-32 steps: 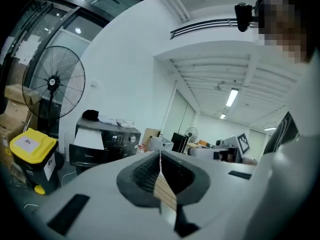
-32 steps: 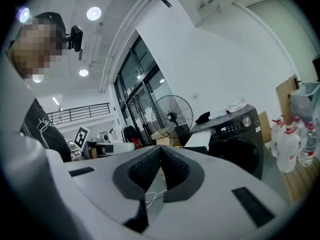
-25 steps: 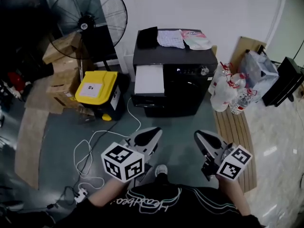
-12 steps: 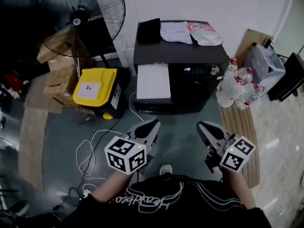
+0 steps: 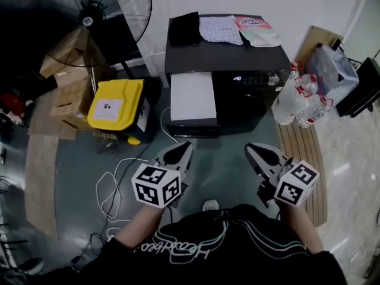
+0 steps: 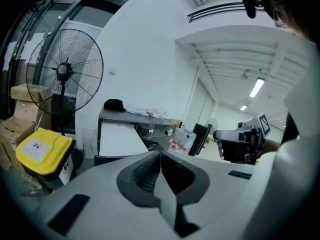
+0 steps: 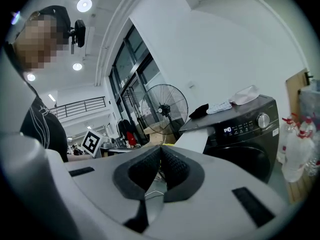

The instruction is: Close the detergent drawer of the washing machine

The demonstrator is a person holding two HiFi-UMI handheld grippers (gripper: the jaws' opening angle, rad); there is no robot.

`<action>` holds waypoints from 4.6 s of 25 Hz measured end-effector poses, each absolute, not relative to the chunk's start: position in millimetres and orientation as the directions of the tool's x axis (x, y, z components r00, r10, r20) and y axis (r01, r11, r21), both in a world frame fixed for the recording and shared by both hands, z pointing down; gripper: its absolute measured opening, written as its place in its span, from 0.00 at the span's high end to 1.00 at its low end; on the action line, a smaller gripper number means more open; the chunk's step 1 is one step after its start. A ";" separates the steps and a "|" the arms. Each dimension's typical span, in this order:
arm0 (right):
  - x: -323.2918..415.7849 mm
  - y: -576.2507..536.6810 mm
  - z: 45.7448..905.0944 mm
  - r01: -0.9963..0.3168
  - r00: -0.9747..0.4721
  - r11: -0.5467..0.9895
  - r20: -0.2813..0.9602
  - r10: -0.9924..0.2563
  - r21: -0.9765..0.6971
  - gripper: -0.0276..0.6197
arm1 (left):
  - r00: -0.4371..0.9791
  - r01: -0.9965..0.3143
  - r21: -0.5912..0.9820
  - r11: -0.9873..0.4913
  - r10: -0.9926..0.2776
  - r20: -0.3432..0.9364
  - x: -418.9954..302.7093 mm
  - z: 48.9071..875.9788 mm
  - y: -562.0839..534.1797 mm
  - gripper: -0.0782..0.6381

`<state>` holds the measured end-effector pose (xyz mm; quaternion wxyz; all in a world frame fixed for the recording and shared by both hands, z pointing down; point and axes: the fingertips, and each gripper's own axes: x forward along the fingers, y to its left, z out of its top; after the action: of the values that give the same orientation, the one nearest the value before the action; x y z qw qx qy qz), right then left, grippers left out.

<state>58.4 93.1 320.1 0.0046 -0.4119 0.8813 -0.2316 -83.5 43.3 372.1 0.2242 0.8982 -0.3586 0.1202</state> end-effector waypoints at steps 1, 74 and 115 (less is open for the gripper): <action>58.8 93.0 322.9 -0.727 -0.658 0.548 0.191 -0.728 -0.413 0.92 | 0.709 -0.703 0.317 -0.637 -0.592 0.383 -85.4 376.0 40.9 0.85; 60.5 -8.5 434.7 -0.613 -0.787 0.560 0.372 -0.493 -0.557 0.92 | 0.518 -0.853 0.282 -0.439 -0.644 0.563 -76.9 500.3 -52.9 0.86; 86.0 -69.0 432.0 -0.633 -0.766 0.528 0.362 -0.531 -0.566 0.92 | 0.486 -0.874 0.291 -0.390 -0.661 0.571 -71.7 490.9 -114.1 0.86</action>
<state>86.0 -69.0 432.0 -0.0724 -0.3341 0.8711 -0.3527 -71.7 -114.1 490.9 0.2863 0.8129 -0.4721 0.1852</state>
